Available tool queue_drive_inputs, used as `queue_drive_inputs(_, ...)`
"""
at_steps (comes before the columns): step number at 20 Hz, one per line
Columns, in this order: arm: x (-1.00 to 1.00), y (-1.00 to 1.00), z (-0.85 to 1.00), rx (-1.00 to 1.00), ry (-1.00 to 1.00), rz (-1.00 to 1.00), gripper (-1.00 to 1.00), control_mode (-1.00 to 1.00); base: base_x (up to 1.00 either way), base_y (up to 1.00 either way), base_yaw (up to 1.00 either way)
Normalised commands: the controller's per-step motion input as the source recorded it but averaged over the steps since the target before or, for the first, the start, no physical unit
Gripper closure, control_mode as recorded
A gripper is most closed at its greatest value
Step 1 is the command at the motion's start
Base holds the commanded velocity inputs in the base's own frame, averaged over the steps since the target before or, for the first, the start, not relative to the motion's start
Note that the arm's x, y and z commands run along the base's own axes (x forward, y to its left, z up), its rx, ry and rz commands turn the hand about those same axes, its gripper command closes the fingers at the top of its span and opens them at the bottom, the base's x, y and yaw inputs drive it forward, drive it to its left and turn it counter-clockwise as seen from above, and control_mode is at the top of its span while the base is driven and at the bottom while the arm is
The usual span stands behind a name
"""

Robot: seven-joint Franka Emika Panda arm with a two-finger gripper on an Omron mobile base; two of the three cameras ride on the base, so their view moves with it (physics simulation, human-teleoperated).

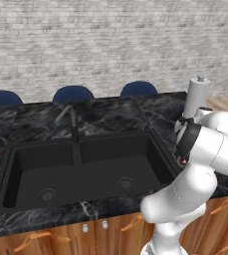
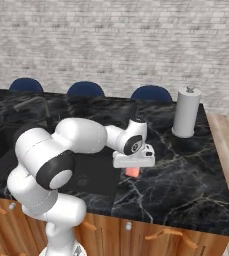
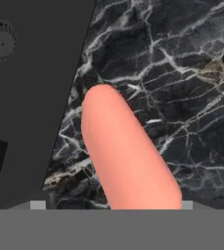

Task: Open the cabinet. Pick the bar soap and place it next to the sink. Then close the cabinet.

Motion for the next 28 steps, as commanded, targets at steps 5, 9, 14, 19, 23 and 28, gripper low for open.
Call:
queue_drive_inputs(5, -0.18, -0.12, 0.11, 0.02, -0.01, -0.01, -1.00, -1.00, 0.00, 0.00, 0.00)
queue_drive_inputs(9, -0.19, -0.02, 0.58, 0.01, -0.16, -0.03, -1.00, -1.00, 0.00, 0.00, 0.00)
queue_drive_inputs(14, -0.19, 0.00, 0.65, 0.00, -0.15, -0.03, -1.00, -1.00, 0.00, 0.00, 0.00)
queue_drive_inputs(19, -0.68, 0.06, 0.51, 0.00, -0.17, 0.00, -1.00, -1.00, 0.00, 0.00, 0.00)
queue_drive_inputs(23, -0.56, 0.36, 0.49, 0.00, -0.10, 0.00, -1.00, -1.00, 0.00, 0.00, 0.00)
queue_drive_inputs(28, -0.49, 0.87, 0.51, 0.00, -0.02, -0.04, -1.00, -1.00, 0.00, 0.00, 0.00)
